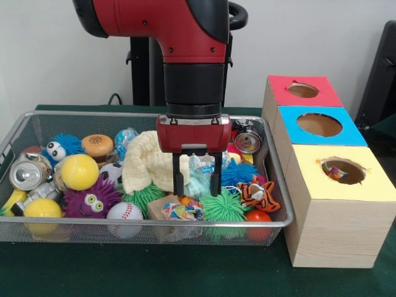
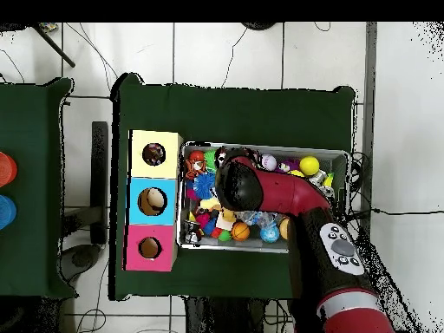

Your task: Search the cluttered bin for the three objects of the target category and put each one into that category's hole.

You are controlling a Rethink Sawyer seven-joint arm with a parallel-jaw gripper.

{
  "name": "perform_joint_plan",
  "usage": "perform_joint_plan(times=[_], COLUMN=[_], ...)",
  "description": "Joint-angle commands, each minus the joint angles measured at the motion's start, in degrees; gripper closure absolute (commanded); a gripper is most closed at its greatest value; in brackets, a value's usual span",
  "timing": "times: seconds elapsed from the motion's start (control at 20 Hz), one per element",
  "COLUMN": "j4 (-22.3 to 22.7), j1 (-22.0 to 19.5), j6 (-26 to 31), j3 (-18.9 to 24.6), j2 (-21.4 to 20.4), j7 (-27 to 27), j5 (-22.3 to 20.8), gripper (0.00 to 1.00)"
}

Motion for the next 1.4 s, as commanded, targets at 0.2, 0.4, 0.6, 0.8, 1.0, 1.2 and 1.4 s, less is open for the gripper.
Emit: perform_joint_plan(times=[0.2, 0.4, 0.6, 0.8, 1.0, 1.2, 1.4], j4=[-2.65, -2.00, -1.74, -1.03, -0.36, 0.42, 0.22], j1=[-0.91, -1.26, -2.11, -2.77, -4.76, -4.68, -4.42], j6=[3.80, 2.28, 0.55, -0.26, -1.74, -2.51, -1.90], j3=[2.72, 2.80, 2.74, 2.40, 3.34, 3.25, 2.70], j2=[4.71, 5.16, 6.37, 5.97, 6.17, 5.61, 5.66], j7=[4.41, 5.88, 6.97, 8.10, 8.42, 9.00, 8.21], j5=[-0.32, 0.33, 0.66, 1.19, 1.07, 0.94, 0.25], gripper=[0.00, 0.00, 0.00, 0.00, 0.00, 0.00, 0.00])
